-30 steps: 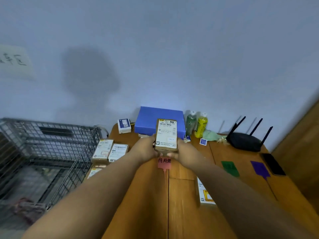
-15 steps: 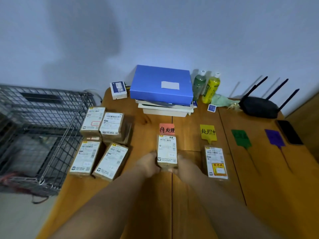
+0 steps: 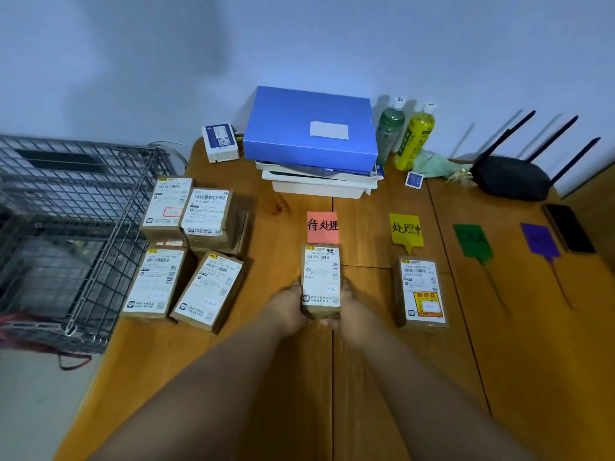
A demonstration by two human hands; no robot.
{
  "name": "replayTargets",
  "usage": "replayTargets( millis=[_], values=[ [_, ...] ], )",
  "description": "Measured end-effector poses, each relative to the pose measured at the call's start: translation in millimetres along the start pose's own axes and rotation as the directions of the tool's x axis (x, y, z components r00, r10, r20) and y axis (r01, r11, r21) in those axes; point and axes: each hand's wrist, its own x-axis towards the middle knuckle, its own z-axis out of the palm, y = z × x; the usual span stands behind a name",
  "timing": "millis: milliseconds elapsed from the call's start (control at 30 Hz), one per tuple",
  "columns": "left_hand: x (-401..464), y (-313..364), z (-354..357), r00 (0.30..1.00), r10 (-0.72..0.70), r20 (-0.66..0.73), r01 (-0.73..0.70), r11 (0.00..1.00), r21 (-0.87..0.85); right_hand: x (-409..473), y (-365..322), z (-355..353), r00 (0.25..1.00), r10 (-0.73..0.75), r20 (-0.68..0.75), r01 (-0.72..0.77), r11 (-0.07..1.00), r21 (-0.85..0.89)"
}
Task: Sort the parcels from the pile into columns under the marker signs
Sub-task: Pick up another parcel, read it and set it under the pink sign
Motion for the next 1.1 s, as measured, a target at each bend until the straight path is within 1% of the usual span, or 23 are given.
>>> replayTargets(
  millis=[33, 67, 133, 167, 233, 300, 367, 433, 533, 600, 667, 733, 833, 933, 1100],
  values=[
    [-2, 1, -2, 1.0, -0.007, 0.01, 0.007, 1.0, 0.009, -3, 1, 0, 0.999, 0.021, 0.038, -0.022, 0.999, 0.031],
    [-5, 2, -5, 1.0, -0.016, 0.016, 0.015, 1.0, 0.015, -9, -2, -4, 1.0, -0.006, 0.026, 0.006, 1.0, -0.028],
    [-10, 5, -18, 1.0, -0.019, 0.017, 0.018, 0.999, 0.045, -20, -7, -17, 0.998, -0.053, 0.024, 0.054, 0.997, -0.055],
    [-14, 7, -27, 1.0, -0.006, 0.012, 0.005, 0.997, 0.081, -23, -9, -25, 0.996, -0.089, -0.012, 0.087, 0.991, -0.098],
    [-23, 10, -47, 0.999, 0.043, -0.011, -0.04, 0.98, 0.194, -30, -14, -45, 0.974, -0.214, -0.071, 0.188, 0.946, -0.263],
    [-32, 14, -69, 0.994, 0.09, -0.069, -0.067, 0.958, 0.279, -35, -23, -68, 0.943, -0.308, -0.125, 0.245, 0.898, -0.366],
    [-46, 22, -92, 0.98, 0.111, -0.163, -0.056, 0.95, 0.307, -46, -38, -91, 0.919, -0.365, -0.152, 0.261, 0.849, -0.459],
    [-65, 34, -120, 0.959, 0.143, -0.244, -0.051, 0.936, 0.347, -60, -58, -115, 0.884, -0.432, -0.179, 0.29, 0.807, -0.515],
    [-101, 52, -168, 0.929, 0.211, -0.304, -0.085, 0.921, 0.38, -81, -89, -154, 0.855, -0.479, -0.197, 0.301, 0.769, -0.563],
    [-125, 56, -202, 0.909, 0.227, -0.35, -0.072, 0.912, 0.405, -95, -111, -178, 0.842, -0.498, -0.206, 0.298, 0.748, -0.593],
    [-148, 55, -230, 0.897, 0.221, -0.382, -0.041, 0.905, 0.424, -107, -128, -198, 0.829, -0.518, -0.212, 0.306, 0.737, -0.603],
    [-174, 51, -247, 0.88, 0.187, -0.436, 0.008, 0.913, 0.407, -120, -142, -213, 0.821, -0.532, -0.206, 0.326, 0.734, -0.595],
    [-208, 41, -258, 0.849, 0.137, -0.511, 0.08, 0.922, 0.379, -137, -158, -222, 0.809, -0.561, -0.177, 0.374, 0.722, -0.583],
    [-236, 25, -258, 0.831, 0.099, -0.548, 0.124, 0.927, 0.355, -149, -168, -221, 0.79, -0.595, -0.151, 0.408, 0.692, -0.596],
    [-276, -13, -239, 0.832, 0.007, -0.554, 0.18, 0.943, 0.281, -162, -181, -198, 0.777, -0.623, -0.087, 0.455, 0.652, -0.606]
  ],
)
